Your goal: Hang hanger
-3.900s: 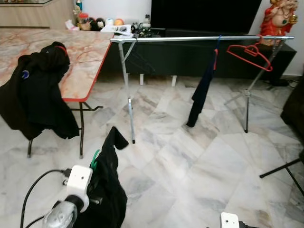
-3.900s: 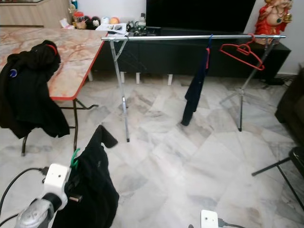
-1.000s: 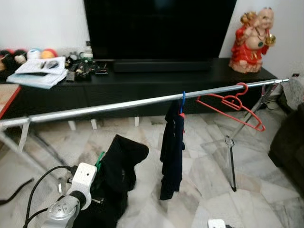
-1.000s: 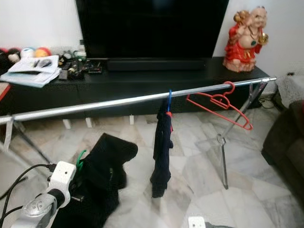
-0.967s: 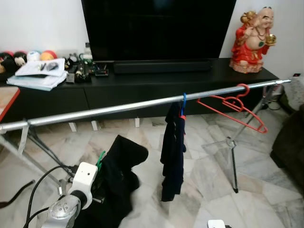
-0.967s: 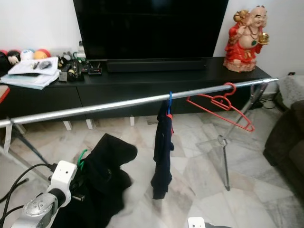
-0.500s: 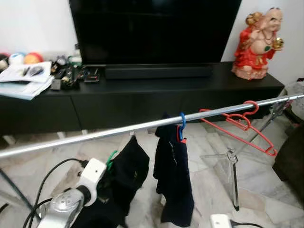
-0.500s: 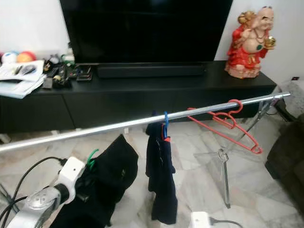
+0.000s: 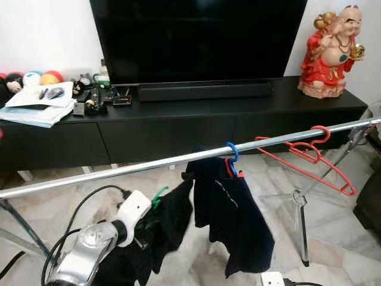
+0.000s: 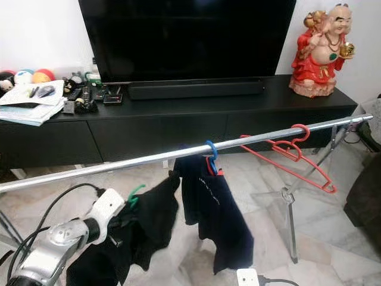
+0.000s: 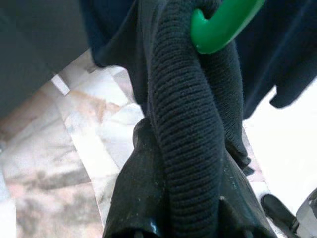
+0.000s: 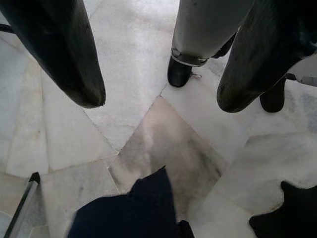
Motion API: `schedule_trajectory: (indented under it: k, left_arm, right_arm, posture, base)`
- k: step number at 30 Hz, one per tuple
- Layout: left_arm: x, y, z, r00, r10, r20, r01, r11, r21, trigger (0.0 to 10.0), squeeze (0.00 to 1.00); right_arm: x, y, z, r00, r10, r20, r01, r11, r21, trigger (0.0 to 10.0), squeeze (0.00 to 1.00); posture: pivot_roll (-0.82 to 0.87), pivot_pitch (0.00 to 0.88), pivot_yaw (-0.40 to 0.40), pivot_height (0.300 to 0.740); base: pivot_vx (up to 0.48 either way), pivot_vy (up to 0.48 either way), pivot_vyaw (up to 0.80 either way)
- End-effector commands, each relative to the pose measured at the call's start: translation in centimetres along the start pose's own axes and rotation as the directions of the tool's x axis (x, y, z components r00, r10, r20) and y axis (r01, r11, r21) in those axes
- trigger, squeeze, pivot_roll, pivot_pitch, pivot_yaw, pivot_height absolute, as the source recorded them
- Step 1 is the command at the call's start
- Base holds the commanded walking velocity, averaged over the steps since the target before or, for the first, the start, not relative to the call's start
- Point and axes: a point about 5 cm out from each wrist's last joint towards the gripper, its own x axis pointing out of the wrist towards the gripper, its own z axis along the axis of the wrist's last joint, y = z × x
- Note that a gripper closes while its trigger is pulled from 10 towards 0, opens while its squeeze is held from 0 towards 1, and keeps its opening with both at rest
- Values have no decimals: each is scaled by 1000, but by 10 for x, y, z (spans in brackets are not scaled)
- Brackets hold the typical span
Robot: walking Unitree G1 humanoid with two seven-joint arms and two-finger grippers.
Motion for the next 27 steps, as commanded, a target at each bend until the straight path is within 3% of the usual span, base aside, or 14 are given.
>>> schedule_trajectory:
  k: [1, 8, 13, 20, 24, 27]
  left_arm:
    - [6, 4, 13, 999, -10, 34, 8, 999, 52, 10000, 0]
    - [21, 16, 28, 996, 64, 57, -65, 998, 14, 10000, 0]
    - [24, 21, 34, 992, 89, 85, -88, 996, -14, 10000, 0]
    - [26, 34, 45, 975, 174, 140, -169, 984, -50, 10000, 0]
    - [25, 41, 47, 961, 231, 151, -221, 972, -80, 10000, 0]
    - [23, 48, 45, 946, 289, 146, -274, 955, -116, 10000, 0]
  right_arm:
    - [0, 3, -4, 1000, 2, -19, -2, 1000, 6, 10000, 0]
    - [-2, -5, -12, 1000, -9, -26, 9, 1000, 15, 10000, 0]
    - [-3, -10, -14, 1000, -16, -27, 17, 1000, 21, 10000, 0]
    - [-1, 15, -6, 1000, 9, -13, -8, 1000, 16, 10000, 0]
    - [-1, 17, -3, 1000, 11, -9, -11, 1000, 14, 10000, 0]
    - [0, 5, -2, 1000, -1, -9, 1, 1000, 14, 10000, 0]
  posture:
    - [40, 69, 19, 740]
    - [33, 64, 24, 740]
    - [34, 66, 23, 740]
    - [38, 69, 17, 740]
    - [39, 71, 16, 740]
    - [38, 72, 14, 740]
  base:
    - [0, 0, 0]
    - [0, 0, 0]
    - [0, 0, 0]
    - [0, 0, 0]
    - [0, 0, 0]
    - [0, 0, 0]
